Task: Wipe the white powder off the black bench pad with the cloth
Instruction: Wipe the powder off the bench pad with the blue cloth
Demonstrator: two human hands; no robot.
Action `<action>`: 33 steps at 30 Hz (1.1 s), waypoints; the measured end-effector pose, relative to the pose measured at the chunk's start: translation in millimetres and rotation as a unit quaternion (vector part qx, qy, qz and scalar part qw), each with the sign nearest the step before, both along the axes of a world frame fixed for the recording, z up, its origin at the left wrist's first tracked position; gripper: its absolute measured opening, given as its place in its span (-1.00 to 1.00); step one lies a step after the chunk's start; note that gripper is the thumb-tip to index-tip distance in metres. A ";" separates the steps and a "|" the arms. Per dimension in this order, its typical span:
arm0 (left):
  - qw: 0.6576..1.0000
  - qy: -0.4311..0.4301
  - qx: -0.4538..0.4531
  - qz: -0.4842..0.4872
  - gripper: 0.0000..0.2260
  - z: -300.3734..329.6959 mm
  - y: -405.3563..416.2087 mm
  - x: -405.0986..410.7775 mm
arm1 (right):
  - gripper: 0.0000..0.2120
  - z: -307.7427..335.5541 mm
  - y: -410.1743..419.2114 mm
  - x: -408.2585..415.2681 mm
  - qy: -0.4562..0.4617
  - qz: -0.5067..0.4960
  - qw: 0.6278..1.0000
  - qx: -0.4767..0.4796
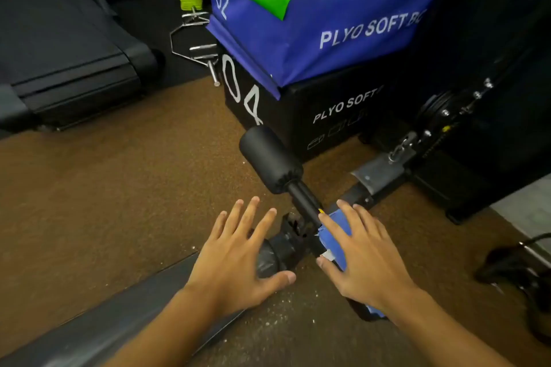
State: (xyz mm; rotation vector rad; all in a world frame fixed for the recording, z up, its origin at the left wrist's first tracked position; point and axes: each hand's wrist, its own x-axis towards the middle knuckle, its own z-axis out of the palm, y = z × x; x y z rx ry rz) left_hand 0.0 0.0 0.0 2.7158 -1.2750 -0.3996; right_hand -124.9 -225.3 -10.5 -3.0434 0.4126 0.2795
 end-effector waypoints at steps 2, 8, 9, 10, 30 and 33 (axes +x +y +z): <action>1.000 0.005 0.009 -0.007 -0.03 -15.7 -6.8 -0.8 | -0.27 -14.1 -8.6 -0.9 0.004 -0.014 1.000 0.009; 1.000 0.001 0.010 -0.013 -0.03 -61.8 -12.2 -0.4 | -0.29 -42.4 -26.0 -9.7 -0.025 -0.006 0.999 0.038; 1.000 0.003 0.012 -0.012 -0.03 -65.1 -11.6 -0.8 | -0.28 -42.9 -27.1 -10.4 -0.025 -0.007 0.999 0.034; 1.000 0.004 0.016 -0.010 -0.03 -68.4 -11.0 -1.3 | -0.26 -43.6 -27.5 -11.0 -0.025 -0.006 0.999 0.027; 0.989 0.041 0.024 0.142 -0.06 -93.0 104.3 -0.5 | -0.31 -24.0 58.7 40.9 -0.086 0.084 0.987 0.104; 0.983 0.048 0.033 0.175 -0.04 -121.6 126.7 0.8 | -0.31 -50.7 80.8 60.5 -0.096 0.104 0.983 0.120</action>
